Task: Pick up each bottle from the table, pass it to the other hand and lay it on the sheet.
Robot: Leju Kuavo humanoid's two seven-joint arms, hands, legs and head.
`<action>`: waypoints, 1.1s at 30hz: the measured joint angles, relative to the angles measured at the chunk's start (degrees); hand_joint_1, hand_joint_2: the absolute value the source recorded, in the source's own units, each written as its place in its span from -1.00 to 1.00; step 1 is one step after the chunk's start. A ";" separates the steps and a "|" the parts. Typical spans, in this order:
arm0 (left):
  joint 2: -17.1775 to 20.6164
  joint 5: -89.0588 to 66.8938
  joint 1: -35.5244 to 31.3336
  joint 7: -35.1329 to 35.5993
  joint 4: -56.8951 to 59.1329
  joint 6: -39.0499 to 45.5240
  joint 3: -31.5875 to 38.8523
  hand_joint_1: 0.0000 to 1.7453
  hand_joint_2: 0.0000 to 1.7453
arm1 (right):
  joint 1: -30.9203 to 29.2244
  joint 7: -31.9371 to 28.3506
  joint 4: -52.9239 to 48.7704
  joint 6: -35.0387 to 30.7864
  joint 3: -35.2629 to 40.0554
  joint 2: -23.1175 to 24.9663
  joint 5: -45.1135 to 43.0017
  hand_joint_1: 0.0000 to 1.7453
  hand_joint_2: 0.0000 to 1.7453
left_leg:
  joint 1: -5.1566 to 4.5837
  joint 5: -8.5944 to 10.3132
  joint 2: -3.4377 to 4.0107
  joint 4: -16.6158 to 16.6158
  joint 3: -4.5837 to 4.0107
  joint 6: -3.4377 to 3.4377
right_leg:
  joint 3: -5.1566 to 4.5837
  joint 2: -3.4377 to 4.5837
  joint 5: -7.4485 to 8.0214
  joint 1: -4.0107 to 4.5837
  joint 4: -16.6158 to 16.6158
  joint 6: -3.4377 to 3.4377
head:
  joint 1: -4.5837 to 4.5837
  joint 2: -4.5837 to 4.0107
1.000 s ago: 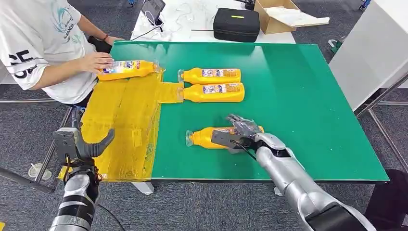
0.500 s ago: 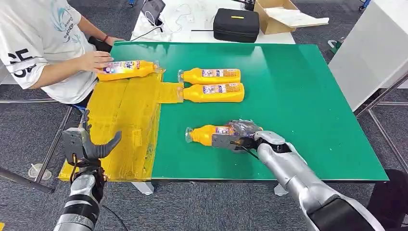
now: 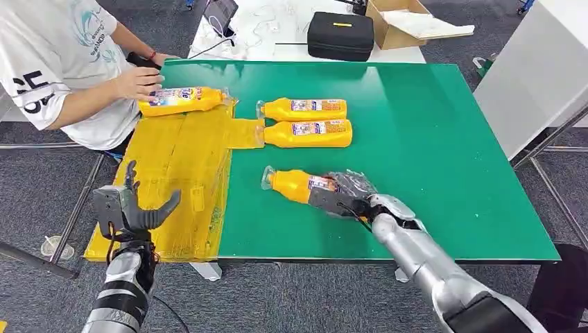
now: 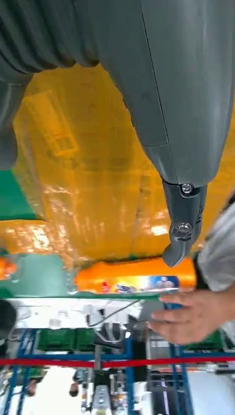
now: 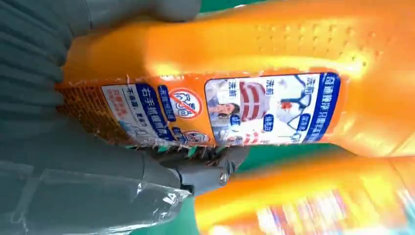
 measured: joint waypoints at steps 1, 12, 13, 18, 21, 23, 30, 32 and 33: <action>-0.37 0.73 0.26 0.04 -0.07 -1.19 0.09 -1.00 1.00 | 2.18 -1.03 -2.43 -3.86 -1.64 0.80 0.11 1.00 1.00 | 0.00 0.00 0.00 0.00 -0.02 0.00 | -0.03 0.00 -0.01 0.00 0.00 0.00 | -0.07 0.00; -3.87 15.93 4.68 11.85 -7.65 -22.55 -5.32 -1.00 1.00 | 16.05 -18.98 -21.48 -25.68 -18.29 9.91 -1.99 1.00 1.00 | -0.07 -0.05 -0.17 0.00 -0.15 0.03 | -0.12 -0.10 -0.05 -0.06 -0.02 0.00 | -0.02 0.02; -3.89 17.88 4.95 12.89 -8.43 -24.37 -6.75 -1.00 1.00 | 16.79 -20.43 -21.57 -25.68 -19.02 10.47 -2.01 1.00 1.00 | -0.07 -0.06 -0.17 0.00 -0.16 0.04 | -0.12 -0.10 -0.05 -0.06 -0.02 0.00 | -0.02 0.00; -3.87 22.36 6.19 14.60 -10.90 -28.07 -12.78 -1.00 1.00 | 19.00 -23.87 -20.80 -25.62 -20.71 12.70 -2.25 1.00 1.00 | -0.04 -0.06 -0.17 -0.01 -0.15 0.04 | -0.13 -0.09 -0.04 -0.03 -0.02 0.00 | -0.02 0.00; -3.83 22.80 6.65 14.62 -11.65 -28.12 -14.32 -1.00 1.00 | 19.30 -24.07 -20.32 -25.62 -21.19 13.25 -2.34 1.00 1.00 | -0.01 -0.05 -0.16 -0.01 -0.14 0.03 | -0.13 -0.09 -0.04 -0.01 -0.02 0.00 | -0.04 0.02; -3.74 23.64 6.81 14.64 -11.96 -29.30 -15.06 -1.00 1.00 | 19.37 -24.20 -20.02 -24.65 -21.50 13.60 -2.45 1.00 1.00 | -0.01 -0.04 -0.15 -0.01 -0.14 0.03 | -0.13 -0.09 -0.04 -0.01 -0.01 0.00 | -0.02 0.00; -3.30 26.52 6.75 14.69 -12.22 -32.42 -20.76 -1.00 1.00 | 19.15 -27.65 -13.26 -21.18 -18.24 17.87 -1.05 1.00 1.00 | 0.00 -0.05 -0.13 -0.02 -0.15 0.02 | -0.13 -0.09 -0.05 -0.01 -0.01 -0.01 | 0.00 0.00; -3.13 26.52 6.65 14.62 -12.22 -32.66 -22.03 -1.00 1.00 | 18.72 -27.83 -10.33 -20.70 -16.42 19.24 -1.00 1.00 1.00 | 0.00 -0.05 -0.13 -0.02 -0.15 0.02 | -0.14 -0.09 -0.05 -0.01 -0.01 -0.01 | -0.02 0.00; -3.04 26.50 6.60 14.62 -12.20 -32.71 -22.73 -1.00 1.00 | 18.43 -27.85 -9.08 -20.57 -15.61 19.88 -0.98 1.00 1.00 | 0.01 -0.05 -0.13 -0.02 -0.15 0.02 | -0.14 -0.09 -0.05 0.00 -0.01 -0.01 | -0.02 0.00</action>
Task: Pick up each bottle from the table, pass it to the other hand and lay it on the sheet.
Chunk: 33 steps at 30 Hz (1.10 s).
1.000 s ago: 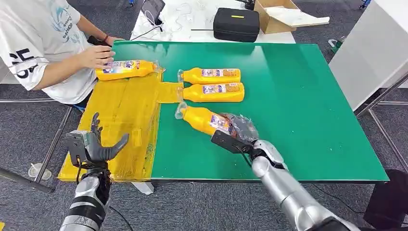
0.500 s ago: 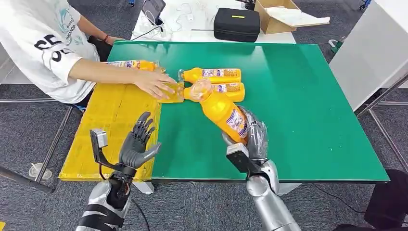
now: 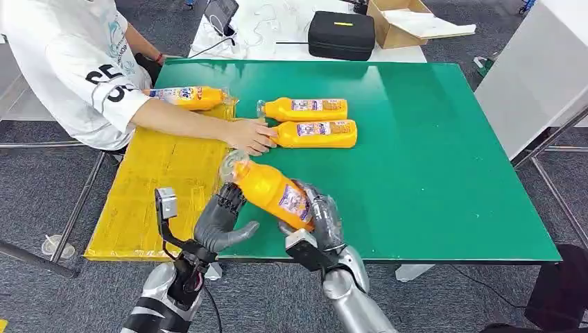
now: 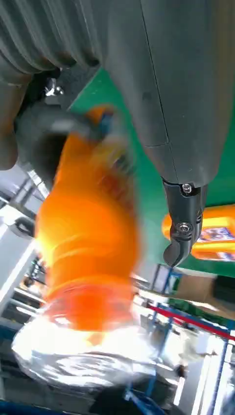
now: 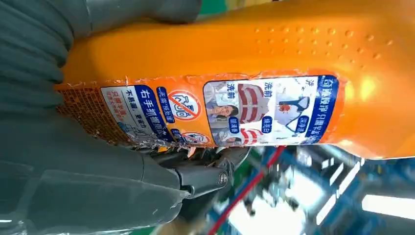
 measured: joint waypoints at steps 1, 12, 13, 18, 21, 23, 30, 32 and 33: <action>0.11 0.00 -0.03 0.00 0.00 -0.02 -0.56 -1.00 1.00 | -0.33 0.00 1.36 0.26 0.84 0.67 0.00 1.00 1.00 | 0.00 0.00 0.00 0.00 0.00 0.00 | 0.00 0.00 0.00 0.00 0.00 0.00 | 0.00 0.00; 0.98 0.11 -0.79 -0.55 0.87 0.90 -1.77 -1.00 1.00 | -3.28 1.16 9.11 1.46 5.90 4.61 -0.15 1.00 1.00 | -0.01 0.02 0.00 0.00 0.01 -0.01 | 0.00 0.00 0.01 -0.01 0.00 0.00 | -0.02 0.00; 1.09 0.11 -0.79 -0.61 1.02 0.94 -1.77 -1.00 1.00 | -3.46 1.40 9.61 1.49 6.18 4.78 -0.15 1.00 1.00 | -0.01 0.02 0.00 0.00 0.01 -0.01 | 0.00 0.00 0.01 -0.01 0.00 0.00 | 0.00 0.00; 1.33 0.09 -0.78 -0.74 1.75 1.79 -1.77 -1.00 1.00 | -4.36 1.92 12.15 1.49 7.30 5.07 -0.48 1.00 1.00 | -0.01 0.02 0.00 0.00 0.01 -0.01 | -0.01 0.00 0.00 -0.01 0.00 0.00 | 0.02 0.00; 1.55 0.00 -0.77 -0.83 1.81 2.38 -1.70 0.58 1.00 | -4.59 1.99 13.26 1.51 7.78 5.20 -0.94 1.00 1.00 | 0.00 0.01 0.01 0.00 0.01 -0.01 | -0.02 0.00 0.00 -0.01 0.00 0.00 | 0.00 0.00; 1.64 -0.18 -0.78 -1.01 1.99 2.86 -1.70 0.58 1.00 | -4.69 1.97 13.81 1.51 8.13 5.24 -1.16 1.00 1.00 | 0.00 0.02 0.02 0.00 0.01 -0.01 | -0.02 0.00 0.01 -0.01 0.00 0.00 | 0.00 0.00; 1.64 -0.59 -0.77 -1.31 2.05 4.02 -1.46 1.00 1.00 | -4.91 1.97 15.12 1.46 8.78 5.55 -2.10 1.00 1.00 | -0.01 0.02 0.02 0.00 0.01 -0.01 | -0.02 0.01 0.01 -0.01 0.00 0.00 | 0.00 0.00; 1.64 -0.61 -0.77 -1.33 2.05 4.07 -1.42 1.00 1.00 | -5.01 1.97 15.21 1.46 8.85 5.55 -2.16 1.00 1.00 | -0.01 0.02 0.01 0.01 0.01 -0.01 | -0.02 0.00 0.01 -0.01 0.00 0.00 | 0.00 0.00; 1.64 -0.59 -0.77 -1.40 2.05 4.15 -1.42 1.00 1.00 | -5.04 1.97 15.25 1.46 8.87 5.55 -2.19 1.00 1.00 | -0.01 0.02 0.01 0.01 0.01 -0.01 | -0.02 0.00 0.01 -0.01 0.00 0.00 | 0.02 0.00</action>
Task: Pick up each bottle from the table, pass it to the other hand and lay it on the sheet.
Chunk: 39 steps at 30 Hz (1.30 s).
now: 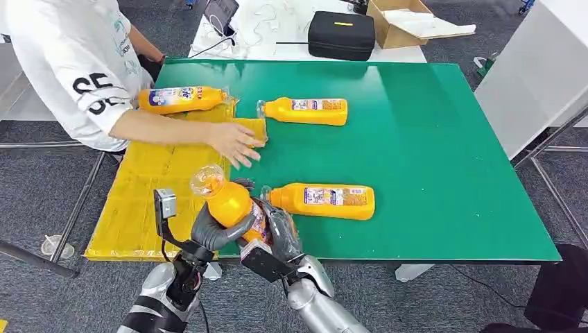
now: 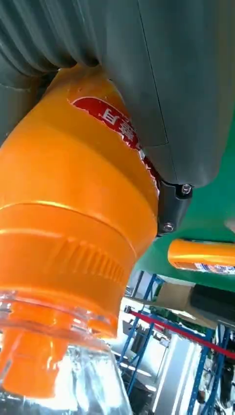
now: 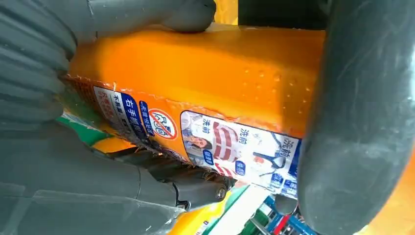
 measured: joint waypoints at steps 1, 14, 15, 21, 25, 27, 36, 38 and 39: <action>0.00 -0.02 0.00 -0.07 0.02 0.07 0.02 1.00 1.00 | -0.02 0.00 0.02 0.00 0.04 0.00 -0.13 1.00 1.00 | 0.00 0.00 0.00 0.00 0.00 0.00 | 0.00 0.00 0.00 0.00 0.00 0.00 | -0.02 0.00; -0.18 0.24 0.04 -0.50 -0.53 0.39 0.72 1.00 1.00 | -0.06 0.02 0.09 -0.13 0.46 0.11 -1.27 -1.00 -1.00 | 0.00 0.00 0.02 0.00 0.00 0.00 | -0.01 0.00 0.00 0.00 0.00 0.00 | -0.02 0.00; -0.31 -0.40 0.03 -1.16 -1.93 3.11 1.09 1.00 1.00 | -0.11 0.28 -0.07 -2.30 0.50 0.11 -1.90 -1.00 -1.00 | 0.00 0.00 0.02 0.00 0.00 0.00 | -0.01 0.01 0.00 0.00 0.00 0.00 | -0.02 0.00; -0.48 -12.71 -2.41 -7.46 -5.90 20.51 5.43 1.00 1.00 | 1.42 2.12 -8.40 -3.50 -0.96 -0.83 -5.01 -1.00 -1.00 | 0.01 0.02 0.05 0.00 0.00 -0.01 | -0.03 0.00 0.02 0.01 0.00 -0.01 | -0.02 0.00; -0.37 -16.86 -4.85 -9.24 -6.53 25.38 9.37 1.00 1.00 | 2.48 3.06 -15.29 -3.50 -1.64 -1.66 -6.25 -1.00 -1.00 | 0.02 0.03 0.06 0.00 0.02 -0.01 | -0.02 0.01 0.03 0.02 0.01 -0.01 | 0.00 0.00; -0.37 -19.94 -5.89 -10.78 -6.58 29.36 11.00 1.00 1.00 | 3.39 2.69 -18.26 -3.76 -2.08 -1.92 -7.76 -1.00 -1.00 | 0.01 0.03 0.07 0.00 0.01 -0.01 | -0.03 0.01 0.03 0.01 0.01 -0.01 | 0.00 0.02; 2.11 -48.73 -13.59 -12.38 1.27 52.52 14.21 1.00 1.00 | 5.66 -1.18 -31.38 -4.66 -2.21 -3.15 -13.61 -1.00 -1.00 | 0.01 0.03 0.04 0.01 0.00 -0.01 | -0.03 0.00 0.03 0.01 0.01 -0.01 | 0.00 0.00; 3.46 -58.60 -16.22 -11.17 6.48 56.06 12.77 1.00 1.00 | 5.65 -1.83 -33.28 -4.72 -1.71 -3.26 -14.10 -1.00 -1.00 | 0.01 0.05 0.04 0.00 0.02 -0.01 | 0.00 0.00 0.03 0.01 0.01 -0.01 | 0.00 0.00; 3.98 -61.08 -17.29 -11.12 8.80 56.85 11.97 1.00 1.00 | 5.65 -1.92 -34.01 -4.77 -1.42 -3.26 -14.27 -1.00 -1.00 | 0.01 0.05 0.07 0.00 0.03 -0.02 | 0.00 0.00 0.04 0.01 0.01 -0.01 | 0.00 0.00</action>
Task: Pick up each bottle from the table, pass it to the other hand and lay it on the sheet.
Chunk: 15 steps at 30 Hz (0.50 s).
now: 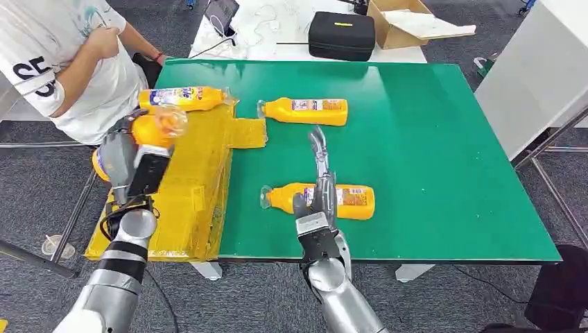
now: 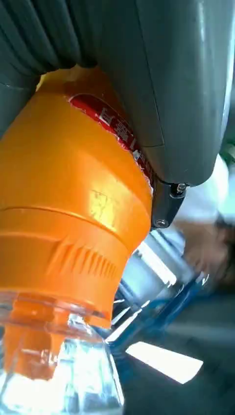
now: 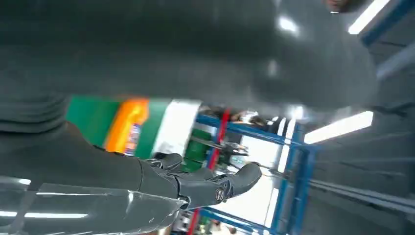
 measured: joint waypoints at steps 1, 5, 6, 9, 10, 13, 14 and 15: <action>0.57 -2.42 -1.02 0.68 2.79 0.59 -0.92 1.00 1.00 | 0.00 -0.07 -0.85 -0.02 0.39 -0.04 -0.11 -1.00 -1.00 | 0.00 0.00 0.04 0.00 0.01 0.00 | -0.01 0.01 0.02 0.00 0.00 0.00 | -0.02 0.00; 2.90 -12.08 -4.92 4.81 12.52 -2.41 -5.32 1.00 1.00 | -0.02 -0.04 -2.40 0.70 1.53 -0.37 -0.65 -1.00 -1.00 | 0.00 0.01 0.09 0.00 0.02 -0.01 | -0.02 0.04 0.03 0.00 0.01 0.00 | 0.00 0.00; 3.40 -13.24 -5.36 5.16 13.92 -2.63 -6.21 1.00 1.00 | -0.02 -0.04 -2.51 0.81 1.73 -0.48 -0.72 -1.00 -1.00 | 0.00 0.01 0.10 0.00 0.02 -0.01 | -0.02 0.04 0.03 0.00 0.01 0.00 | -0.02 0.00; 4.37 -14.04 -6.28 5.62 17.34 -2.78 -8.10 1.00 1.00 | -0.02 0.00 -2.55 1.11 2.10 -0.61 -0.85 -1.00 -1.00 | 0.00 0.00 0.10 0.00 0.01 -0.01 | -0.03 0.04 0.02 0.00 0.01 0.00 | -0.04 0.02; 4.68 -14.97 -6.62 6.25 18.15 -3.86 -8.57 1.00 1.00 | -0.03 0.02 -2.64 1.22 2.18 -0.68 -0.87 -1.00 -1.00 | 0.00 0.00 0.09 0.00 0.01 -0.01 | -0.03 0.04 0.01 0.00 0.01 0.00 | -0.02 0.00; 5.81 -17.91 -7.94 8.26 20.97 -10.37 -10.77 1.00 1.00 | -0.05 0.15 -2.64 2.28 2.51 -0.90 -0.98 -1.00 -1.00 | 0.00 0.00 0.06 0.00 -0.02 -0.01 | -0.03 0.03 0.00 0.00 0.01 0.00 | -0.02 0.00; 6.20 -18.33 -8.30 8.39 21.84 -13.23 -11.34 1.00 1.00 | -0.06 0.15 -2.64 2.67 2.62 -0.92 -0.98 -1.00 -1.00 | 0.00 0.00 0.07 0.00 -0.02 -0.01 | -0.03 0.04 0.00 0.00 0.01 0.00 | 0.00 0.00; 6.58 -18.37 -8.61 8.41 22.72 -15.99 -11.87 1.00 1.00 | -0.07 0.20 -2.64 3.08 2.77 -0.92 -1.00 -1.00 -1.00 | 0.00 0.00 0.09 0.00 -0.02 -0.01 | -0.04 0.04 0.00 0.00 0.01 -0.01 | -0.02 0.00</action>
